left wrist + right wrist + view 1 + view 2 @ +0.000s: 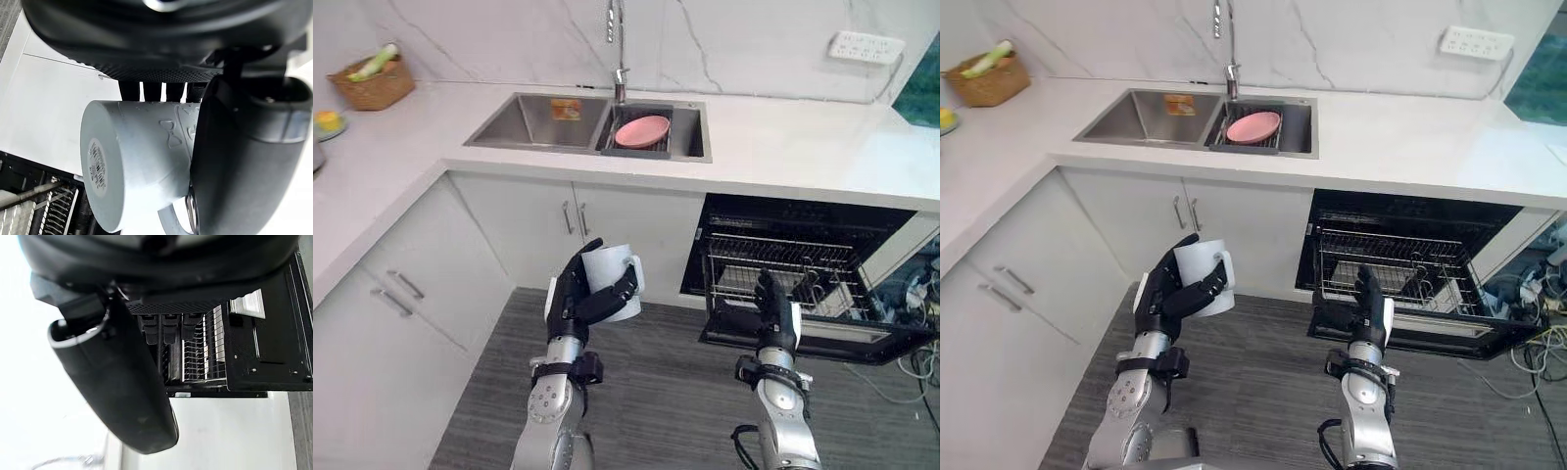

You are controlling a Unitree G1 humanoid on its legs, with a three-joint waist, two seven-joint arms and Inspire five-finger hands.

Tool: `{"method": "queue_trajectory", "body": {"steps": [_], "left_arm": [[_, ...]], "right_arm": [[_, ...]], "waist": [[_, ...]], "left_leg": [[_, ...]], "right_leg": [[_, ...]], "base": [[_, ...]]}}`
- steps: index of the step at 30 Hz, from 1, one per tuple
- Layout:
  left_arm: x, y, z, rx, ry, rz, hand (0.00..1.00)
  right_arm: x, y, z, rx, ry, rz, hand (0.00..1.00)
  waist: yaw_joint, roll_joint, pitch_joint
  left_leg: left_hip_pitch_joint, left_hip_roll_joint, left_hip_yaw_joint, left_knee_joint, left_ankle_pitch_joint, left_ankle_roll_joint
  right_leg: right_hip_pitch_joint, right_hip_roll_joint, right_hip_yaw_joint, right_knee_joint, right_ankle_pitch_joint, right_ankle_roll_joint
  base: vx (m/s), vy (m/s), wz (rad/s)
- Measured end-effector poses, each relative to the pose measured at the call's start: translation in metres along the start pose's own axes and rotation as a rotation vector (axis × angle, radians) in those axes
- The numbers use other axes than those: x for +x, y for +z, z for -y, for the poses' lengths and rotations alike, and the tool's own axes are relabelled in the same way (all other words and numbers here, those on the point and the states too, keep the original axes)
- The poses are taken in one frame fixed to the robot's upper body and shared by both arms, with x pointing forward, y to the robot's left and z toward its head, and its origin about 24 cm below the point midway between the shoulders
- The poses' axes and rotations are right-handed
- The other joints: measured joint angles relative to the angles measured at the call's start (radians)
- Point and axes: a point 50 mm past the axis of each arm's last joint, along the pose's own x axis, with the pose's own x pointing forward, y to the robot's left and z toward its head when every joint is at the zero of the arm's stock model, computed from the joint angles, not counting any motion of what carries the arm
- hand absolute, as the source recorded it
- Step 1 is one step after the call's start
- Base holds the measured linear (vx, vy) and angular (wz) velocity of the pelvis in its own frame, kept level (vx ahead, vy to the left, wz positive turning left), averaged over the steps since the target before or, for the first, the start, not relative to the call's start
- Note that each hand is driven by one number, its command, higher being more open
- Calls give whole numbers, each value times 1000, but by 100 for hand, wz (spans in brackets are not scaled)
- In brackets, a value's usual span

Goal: Walk over to the sink, pick up the cup, carry it to the dishwasher, place the cup inside the dishwasher, then close the dishwasher door

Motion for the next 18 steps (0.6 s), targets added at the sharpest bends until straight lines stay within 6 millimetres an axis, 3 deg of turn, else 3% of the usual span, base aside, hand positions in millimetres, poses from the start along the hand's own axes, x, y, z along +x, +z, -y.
{"method": "queue_trajectory", "body": {"steps": [1, 2, 3, 4, 5, 8, 10, 11, 14, 15, 16, 17, 18], "left_arm": [[0, 0, 1, 0, -1, 0, 30], [0, 0, 1, 4, -6, -1, 30], [3, 0, -2, 43, -14, 2, 30], [4, 2, -2, 61, -25, 9, 30], [4, 2, -2, 65, -26, 10, 30], [3, 2, -5, 108, -45, 3, 30], [3, 4, -7, 123, -36, 11, 30], [3, 4, -7, 123, -29, 15, 30], [3, 5, -7, 120, -26, 22, 30], [3, 5, -7, 122, -18, 24, 30], [3, 5, -9, 124, -11, 27, 30], [5, 0, -9, 115, 1, 14, 30], [5, -3, -7, 109, 4, -1, 30]], "right_arm": [[1, -1, 2, -8, -4, -2, 90], [1, -3, 3, -13, -9, -10, 90], [-2, -7, -1, 3, -8, -38, 90], [-5, -6, -3, 19, -6, -35, 90], [-6, -4, -5, 30, -1, -28, 90], [-11, 14, -18, 75, 43, 40, 90], [-13, 29, -32, 94, 113, 101, 90], [-14, 36, -40, 102, 150, 128, 90], [-18, 47, -47, 112, 196, 181, 90], [-18, 49, -49, 117, 201, 196, 90], [-18, 51, -50, 117, 206, 208, 90], [-15, 51, -47, 96, 209, 221, 90], [-14, 50, -45, 84, 209, 217, 90]], "waist": [[-1, 7, -2], [1, 10, -2], [-4, -27, 4], [-9, -34, 8], [-7, -35, 9], [-1, -39, 14], [4, -35, 20], [0, -32, 22], [-1, -35, 20], [-9, -45, 12], [-22, -57, 5], [-35, -47, 0], [-37, -26, 0]], "left_leg": [[2, -13, -26, -70, 56, -5], [13, -24, -36, -74, 199, -5], [7, -61, -6, -12, 177, 58], [-24, -63, 19, 62, 119, 77], [-35, -62, 37, 102, 89, 86], [19, -54, 146, 179, -14, 135], [106, -22, 234, 154, -66, 147], [152, -3, 274, 142, -92, 143], [217, 36, 366, 132, -143, 130], [229, 34, 391, 122, -148, 120], [236, 23, 407, 111, -150, 106], [242, 28, 419, 123, -166, 78], [243, 40, 418, 126, -164, 76]], "right_leg": [[8, -7, 12, -1, -14, 27], [23, -25, 33, -2, -37, 65], [36, -74, 49, 4, -43, 97], [15, -96, 69, 29, -21, 131], [2, -105, 84, 51, -15, 142], [-111, -152, 144, 296, 25, 202], [-242, -179, 114, 523, 16, 198], [-299, -186, 41, 574, 0, 186], [-403, -171, -129, 574, -41, 175], [-423, -173, -203, 531, -46, 150], [-429, -172, -278, 454, -27, 97], [-416, -151, -322, 368, -23, 38], [-403, -130, -321, 342, -17, 39]], "base": [[442, 387, -61], [443, 372, -50], [506, 437, -53], [405, 337, -42], [390, 367, -62], [321, 330, -99], [178, 226, -133], [108, 149, -126], [73, 41, -107], [87, -37, -59], [172, -71, -60], [184, -62, -42], [206, -43, -40]]}}
